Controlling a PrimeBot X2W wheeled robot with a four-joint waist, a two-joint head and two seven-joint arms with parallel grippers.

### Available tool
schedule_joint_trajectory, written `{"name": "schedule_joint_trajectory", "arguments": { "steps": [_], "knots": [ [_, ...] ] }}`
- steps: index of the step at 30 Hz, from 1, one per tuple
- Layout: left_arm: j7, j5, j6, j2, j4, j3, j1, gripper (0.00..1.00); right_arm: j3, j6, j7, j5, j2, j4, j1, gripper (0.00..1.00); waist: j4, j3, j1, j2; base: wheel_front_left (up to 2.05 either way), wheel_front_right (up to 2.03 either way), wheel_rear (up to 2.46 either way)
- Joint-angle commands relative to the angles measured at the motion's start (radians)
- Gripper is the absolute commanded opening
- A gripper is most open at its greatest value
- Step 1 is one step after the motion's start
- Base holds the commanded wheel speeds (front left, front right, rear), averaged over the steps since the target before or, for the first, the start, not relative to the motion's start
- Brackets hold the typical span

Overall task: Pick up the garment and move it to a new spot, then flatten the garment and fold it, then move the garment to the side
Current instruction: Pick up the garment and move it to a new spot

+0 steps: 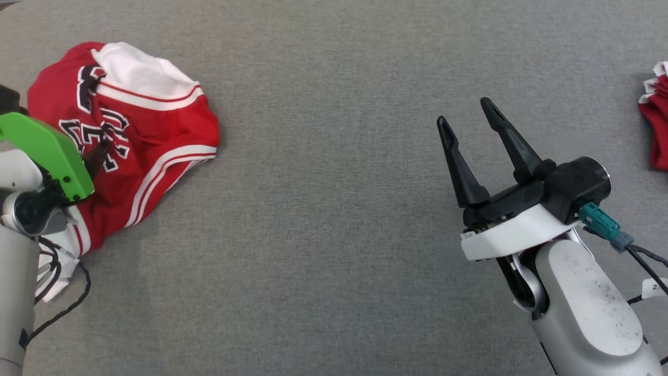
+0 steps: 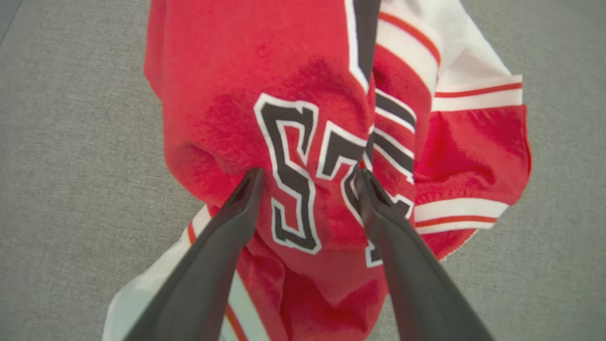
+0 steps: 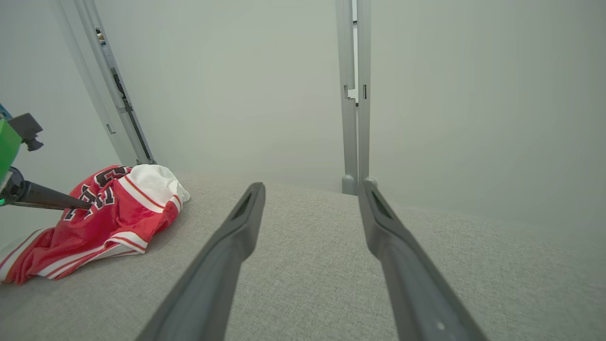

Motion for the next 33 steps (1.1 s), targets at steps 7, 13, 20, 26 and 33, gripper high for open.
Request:
{"name": "schedule_joint_trajectory", "arguments": {
  "steps": [7, 13, 20, 26, 33],
  "knots": [
    [-0.015, -0.044, -0.003, 0.040, 0.102, -0.045, 0.013, 0.00, -0.005, 0.000, -0.008, 0.001, 0.008, 0.016, 0.009, 1.00, -0.121, 0.036, -0.0001, 0.0000, 0.00, 0.00, 0.00],
    [-0.064, -0.062, -0.003, 0.061, 0.062, -0.125, 0.023, 0.00, -0.002, 0.000, -0.008, 0.006, 0.015, 0.032, 0.033, 1.00, -0.115, -0.031, -0.0001, 0.0000, 0.00, 0.00, 0.00],
    [-0.089, -0.090, -0.003, 0.109, -0.113, -0.256, 0.051, 0.00, -0.014, 0.000, -0.008, 0.027, 0.019, 0.050, 0.082, 1.00, -0.134, -0.160, -0.0001, 0.0000, 0.00, 0.00, 0.00],
    [-0.092, -0.136, -0.003, 0.138, -0.313, -0.318, 0.072, 0.00, -0.047, 0.000, -0.008, 0.038, 0.012, 0.049, 0.134, 1.00, -0.180, -0.240, -0.0001, 0.0000, 0.00, 0.00, 0.00],
    [-0.150, -0.114, 0.032, 0.104, -0.505, -0.333, 0.090, 0.00, -0.068, 0.000, -0.008, 0.039, 0.009, 0.036, 0.166, 1.00, -0.263, -0.258, -0.0001, 0.0000, 0.00, 0.00, 0.00]
  ]
}}
